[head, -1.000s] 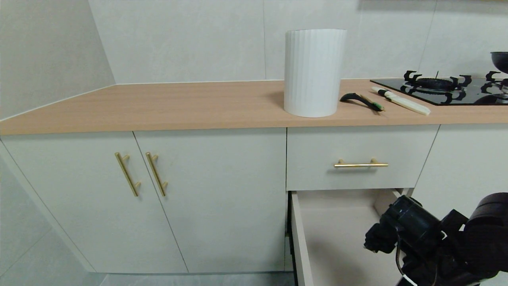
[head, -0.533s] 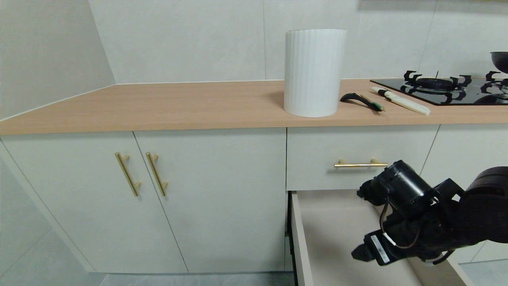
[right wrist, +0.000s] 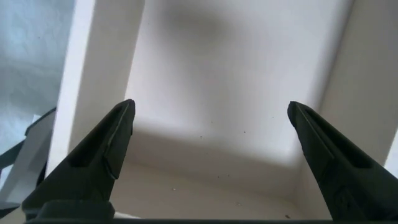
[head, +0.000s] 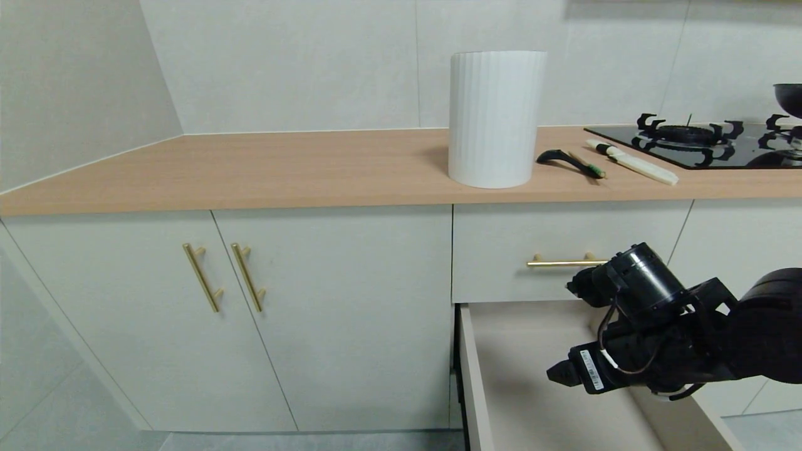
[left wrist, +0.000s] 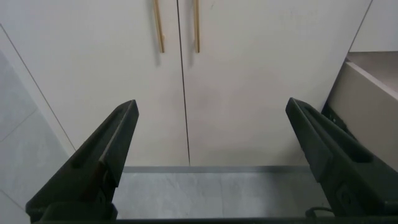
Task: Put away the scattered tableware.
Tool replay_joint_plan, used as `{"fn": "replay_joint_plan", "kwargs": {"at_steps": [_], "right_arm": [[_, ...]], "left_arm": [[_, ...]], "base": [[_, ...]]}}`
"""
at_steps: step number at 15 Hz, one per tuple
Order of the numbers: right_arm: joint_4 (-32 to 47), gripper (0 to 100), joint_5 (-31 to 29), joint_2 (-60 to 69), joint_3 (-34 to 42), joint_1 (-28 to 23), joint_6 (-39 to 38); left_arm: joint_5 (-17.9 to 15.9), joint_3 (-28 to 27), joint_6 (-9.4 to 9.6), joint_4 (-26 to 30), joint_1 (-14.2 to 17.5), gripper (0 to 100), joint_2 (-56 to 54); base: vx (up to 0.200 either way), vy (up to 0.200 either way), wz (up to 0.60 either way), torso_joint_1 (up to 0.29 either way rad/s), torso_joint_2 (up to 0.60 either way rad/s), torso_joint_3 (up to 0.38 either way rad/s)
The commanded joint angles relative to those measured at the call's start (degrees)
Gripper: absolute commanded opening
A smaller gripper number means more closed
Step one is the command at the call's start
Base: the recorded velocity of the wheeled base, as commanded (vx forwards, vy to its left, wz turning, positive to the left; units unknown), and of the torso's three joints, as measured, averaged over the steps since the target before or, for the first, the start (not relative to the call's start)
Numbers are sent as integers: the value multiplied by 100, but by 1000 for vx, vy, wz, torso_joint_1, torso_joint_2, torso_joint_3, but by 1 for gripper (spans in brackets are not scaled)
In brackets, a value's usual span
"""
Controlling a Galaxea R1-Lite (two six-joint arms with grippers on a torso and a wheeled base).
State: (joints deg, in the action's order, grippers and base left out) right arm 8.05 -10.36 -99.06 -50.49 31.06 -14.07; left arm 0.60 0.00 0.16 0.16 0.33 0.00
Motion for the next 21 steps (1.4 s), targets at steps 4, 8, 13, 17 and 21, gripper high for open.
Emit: {"fn": "replay_joint_plan", "kwargs": {"at_steps": [4, 8, 13, 17, 21], "right_arm": [[-5, 100, -10, -61, 4, -12, 9], [-5, 100, -1, -61, 13, -12, 9], [-5, 100, -10, -61, 13, -12, 9], [-5, 100, -45, 62, -13, -12, 44], [-22, 100, -159, 168, -1358, -338, 264]], "left_arm": [[2, 0, 2, 2, 2, 100, 0], [2, 0, 2, 2, 2, 100, 0], [2, 0, 2, -7, 2, 100, 0], [2, 0, 2, 2, 2, 100, 0], [2, 0, 2, 2, 2, 100, 0]], "base": [[0, 0, 0, 97, -295, -289], [0, 0, 0, 138, -513, -304], [0, 0, 0, 181, -477, -296], [0, 0, 0, 156, -377, -223], [0, 0, 0, 19, -38, -30]]}}
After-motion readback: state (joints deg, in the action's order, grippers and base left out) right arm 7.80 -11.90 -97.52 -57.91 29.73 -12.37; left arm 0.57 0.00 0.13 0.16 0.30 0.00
